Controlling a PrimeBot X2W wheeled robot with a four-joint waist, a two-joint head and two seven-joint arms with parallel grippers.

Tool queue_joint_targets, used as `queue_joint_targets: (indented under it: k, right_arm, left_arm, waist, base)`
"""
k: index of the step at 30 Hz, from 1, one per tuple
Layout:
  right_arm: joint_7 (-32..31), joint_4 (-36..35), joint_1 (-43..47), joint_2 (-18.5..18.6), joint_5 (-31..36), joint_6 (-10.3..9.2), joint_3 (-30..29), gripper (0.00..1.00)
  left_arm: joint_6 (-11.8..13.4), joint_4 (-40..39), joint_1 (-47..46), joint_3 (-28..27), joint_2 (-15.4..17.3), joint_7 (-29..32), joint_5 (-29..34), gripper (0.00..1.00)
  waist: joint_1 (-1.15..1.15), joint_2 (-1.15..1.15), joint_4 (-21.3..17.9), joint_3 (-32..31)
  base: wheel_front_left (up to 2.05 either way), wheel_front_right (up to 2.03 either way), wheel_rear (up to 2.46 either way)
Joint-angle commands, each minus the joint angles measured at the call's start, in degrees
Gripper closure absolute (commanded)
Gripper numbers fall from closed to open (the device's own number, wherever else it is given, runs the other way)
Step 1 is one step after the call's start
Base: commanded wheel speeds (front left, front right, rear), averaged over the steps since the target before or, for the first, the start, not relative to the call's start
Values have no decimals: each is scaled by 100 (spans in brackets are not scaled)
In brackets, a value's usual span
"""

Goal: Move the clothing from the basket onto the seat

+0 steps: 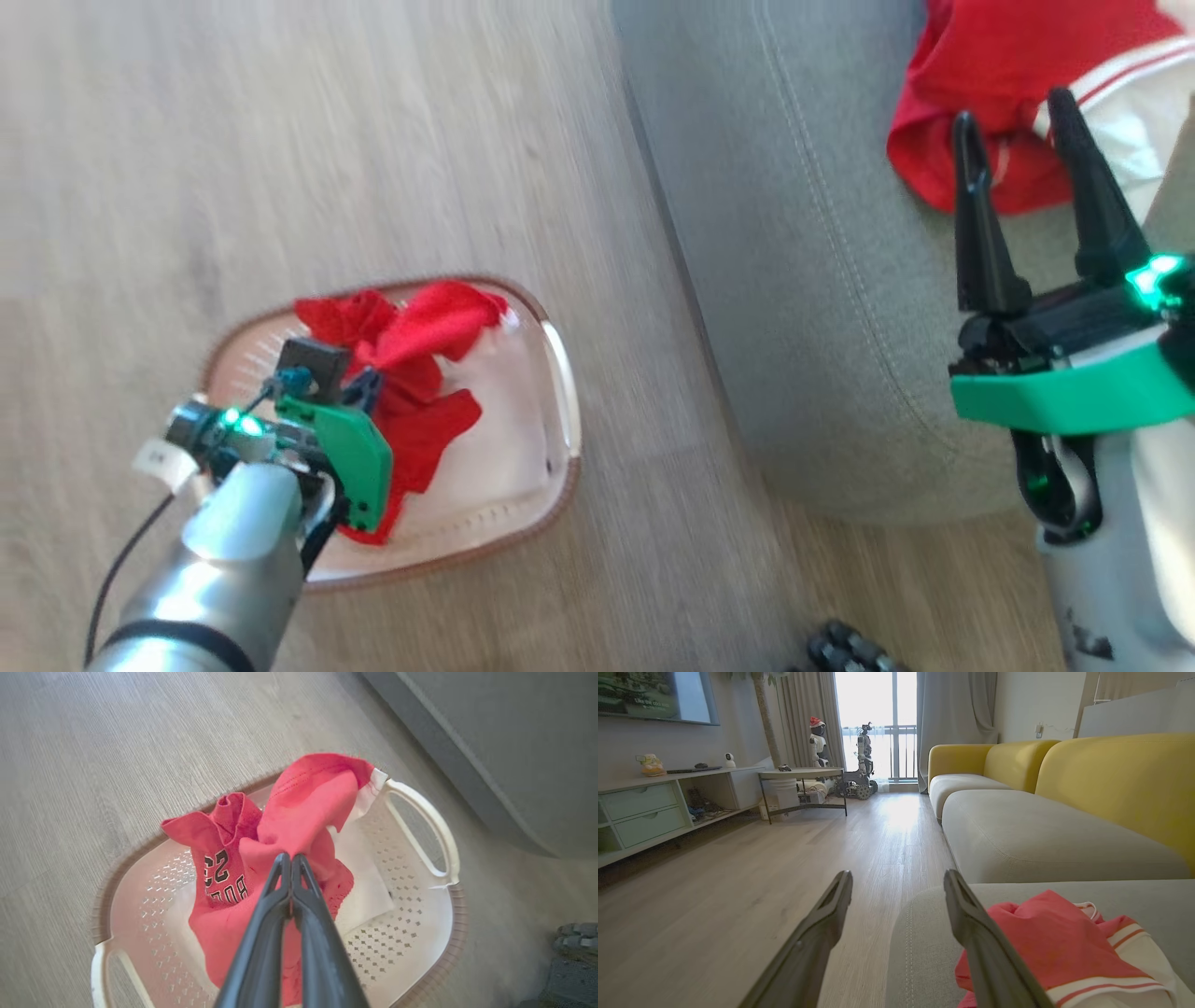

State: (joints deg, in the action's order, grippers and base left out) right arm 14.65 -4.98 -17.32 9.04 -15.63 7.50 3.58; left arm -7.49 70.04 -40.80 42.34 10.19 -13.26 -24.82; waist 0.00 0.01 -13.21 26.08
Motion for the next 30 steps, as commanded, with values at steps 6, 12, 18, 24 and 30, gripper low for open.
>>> queue_joint_targets:
  k: [6,12,18,24,30]
  right_arm:
    - [35,-19,422,237,-104,-1,91,0]
    - [35,95,693,287,-192,-1,134,0]
    - [35,200,888,293,-251,-1,236,0]
    - [35,280,1011,311,-299,-1,338,0]
    - [35,374,1146,302,-364,-1,473,0]
  left_arm:
    - [1,-780,264,-146,184,-164,-491,100]
    - [1,-1722,516,-422,300,-172,-665,100]
    - [39,-2713,835,-732,353,-173,-635,100]
    - [125,-3516,1024,-956,417,-174,-703,100]
    - [306,-4490,1156,-1145,521,-32,-903,100]
  waist:
    - [0,-1,511,-1029]
    - [0,-1,748,-1448]
    - [0,-1,909,-1809]
    - [0,-1,975,-2074]
    - [0,-1,982,-2332]
  base:
    - [0,0,0]
    - [0,0,0]
    - [0,0,0]
    - [0,0,0]
    - [0,0,0]
